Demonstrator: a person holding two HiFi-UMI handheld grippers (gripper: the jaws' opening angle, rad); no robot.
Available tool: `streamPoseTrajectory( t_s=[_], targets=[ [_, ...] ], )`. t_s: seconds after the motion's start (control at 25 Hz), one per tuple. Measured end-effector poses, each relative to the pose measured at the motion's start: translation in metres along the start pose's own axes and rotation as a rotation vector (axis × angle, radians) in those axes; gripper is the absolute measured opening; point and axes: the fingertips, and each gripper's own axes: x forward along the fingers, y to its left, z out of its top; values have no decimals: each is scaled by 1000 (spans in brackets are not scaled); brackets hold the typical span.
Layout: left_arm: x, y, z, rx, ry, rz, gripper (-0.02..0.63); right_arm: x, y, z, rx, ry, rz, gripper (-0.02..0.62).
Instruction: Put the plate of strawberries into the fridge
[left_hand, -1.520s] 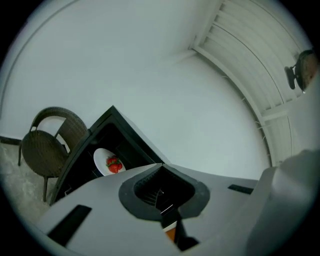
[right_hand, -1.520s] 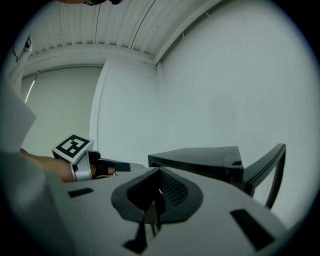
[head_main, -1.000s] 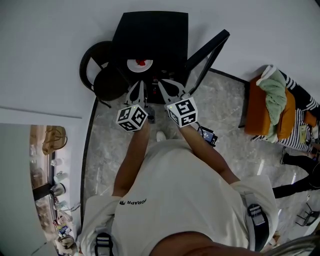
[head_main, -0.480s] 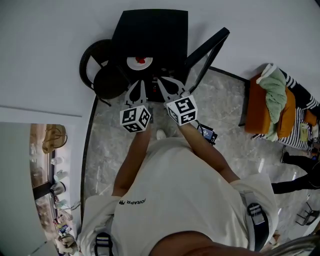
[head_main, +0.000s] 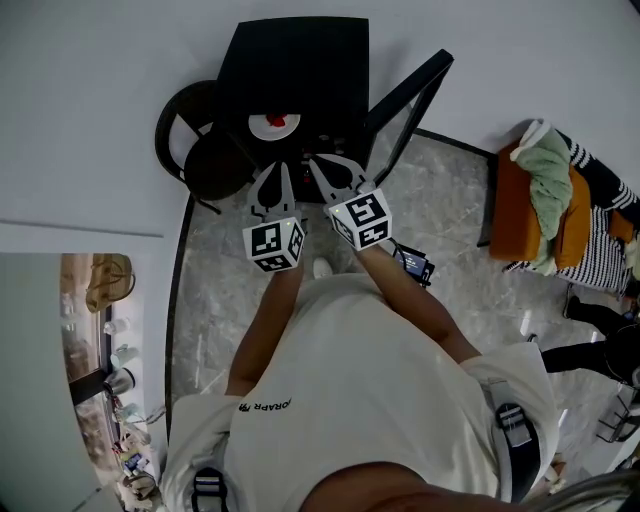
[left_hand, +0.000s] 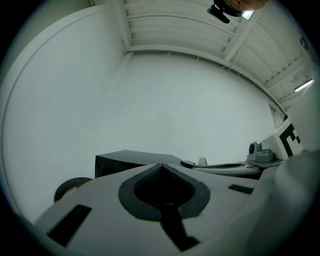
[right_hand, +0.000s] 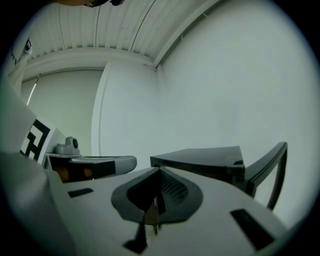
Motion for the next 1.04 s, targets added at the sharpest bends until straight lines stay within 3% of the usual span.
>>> streamPoseTrajectory(
  t_s=[0.8,1.04],
  targets=[
    [1,-7,-8,29,19,-9,2,-2,-2,2,-18,-15,-17,11],
    [-2,1,0,66,-2,9,2,7,9,12,-16,-61,18,11]
  ],
)
